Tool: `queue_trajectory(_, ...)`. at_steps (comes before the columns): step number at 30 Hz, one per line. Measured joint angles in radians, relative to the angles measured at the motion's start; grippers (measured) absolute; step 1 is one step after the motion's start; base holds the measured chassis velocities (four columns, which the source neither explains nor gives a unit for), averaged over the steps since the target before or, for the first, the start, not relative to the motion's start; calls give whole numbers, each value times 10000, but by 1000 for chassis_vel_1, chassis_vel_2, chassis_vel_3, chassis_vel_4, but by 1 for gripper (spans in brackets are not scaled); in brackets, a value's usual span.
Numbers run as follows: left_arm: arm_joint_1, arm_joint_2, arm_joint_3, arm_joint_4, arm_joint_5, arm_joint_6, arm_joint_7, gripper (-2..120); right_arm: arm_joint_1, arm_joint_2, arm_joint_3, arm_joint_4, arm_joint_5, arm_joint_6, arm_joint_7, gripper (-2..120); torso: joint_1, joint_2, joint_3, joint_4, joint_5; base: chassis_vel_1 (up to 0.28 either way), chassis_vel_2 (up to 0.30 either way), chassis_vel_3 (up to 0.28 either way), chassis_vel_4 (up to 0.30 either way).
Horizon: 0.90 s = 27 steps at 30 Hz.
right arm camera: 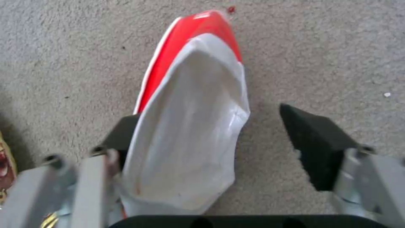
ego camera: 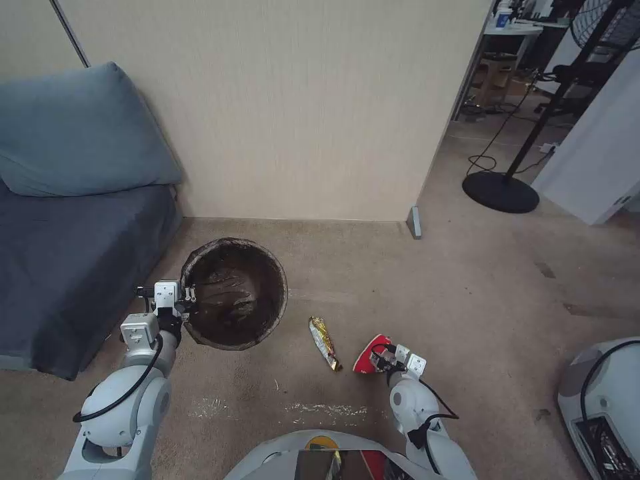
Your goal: Pick up the trash bin, then pick up the garbage from the floor and place it into the trash bin.
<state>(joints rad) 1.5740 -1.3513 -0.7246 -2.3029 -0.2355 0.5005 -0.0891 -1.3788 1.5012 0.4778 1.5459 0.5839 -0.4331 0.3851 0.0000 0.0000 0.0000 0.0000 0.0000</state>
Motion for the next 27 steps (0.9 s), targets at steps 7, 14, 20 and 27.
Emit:
queue_trajectory(7, -12, 7, 29, 20, 16, -4, 9, 3, 0, 18, -30, -17, -9, 58, 2, 41, 0, 0, 0, 1, 0, 0, 0, 0, 0)
queue_trajectory(14, -2, 10, 50, 20, 26, -5, 12, 3, -28, 28, -47, -47, -43, 154, 44, 14, 0, 0, 0, 0, -1, 0, 0, 0, 0)
queue_trajectory(20, 9, -18, 82, 17, 47, -13, 12, 3, -48, 5, -62, -30, -65, 180, 57, 0, 0, 0, 0, 0, -1, 0, 0, 0, 0)
queue_trajectory(27, 25, -15, 72, -2, 49, -13, 12, 3, -47, -11, -75, -18, -173, 216, 39, 0, 0, 0, 0, 0, 0, 0, 0, 0, 0)
